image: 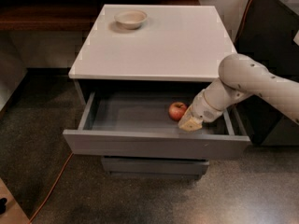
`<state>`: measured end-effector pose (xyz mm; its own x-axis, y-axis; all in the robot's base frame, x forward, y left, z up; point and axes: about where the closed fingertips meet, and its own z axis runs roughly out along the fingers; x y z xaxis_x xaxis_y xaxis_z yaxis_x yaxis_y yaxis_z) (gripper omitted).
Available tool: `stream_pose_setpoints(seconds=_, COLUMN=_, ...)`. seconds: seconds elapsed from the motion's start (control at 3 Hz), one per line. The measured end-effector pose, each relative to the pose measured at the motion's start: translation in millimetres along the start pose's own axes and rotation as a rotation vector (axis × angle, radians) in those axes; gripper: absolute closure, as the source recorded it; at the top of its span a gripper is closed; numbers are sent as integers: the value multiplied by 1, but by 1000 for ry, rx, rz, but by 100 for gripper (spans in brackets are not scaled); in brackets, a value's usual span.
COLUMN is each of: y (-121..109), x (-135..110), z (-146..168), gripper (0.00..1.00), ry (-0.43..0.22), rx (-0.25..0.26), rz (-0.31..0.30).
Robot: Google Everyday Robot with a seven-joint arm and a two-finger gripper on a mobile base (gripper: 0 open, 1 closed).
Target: Pick apple from top drawer and place on counter
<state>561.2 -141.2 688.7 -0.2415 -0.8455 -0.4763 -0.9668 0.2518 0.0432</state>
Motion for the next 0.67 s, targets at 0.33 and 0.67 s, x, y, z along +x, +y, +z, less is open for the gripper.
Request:
stream_pose_setpoints(seconds=0.33, y=40, x=-8, z=-8, gripper=100, ry=-29, rx=-42, rz=-31)
stream_pose_setpoints(seconds=0.67, y=66, x=-14, z=-11, gripper=100, ry=-47, rx=-71, rz=-49)
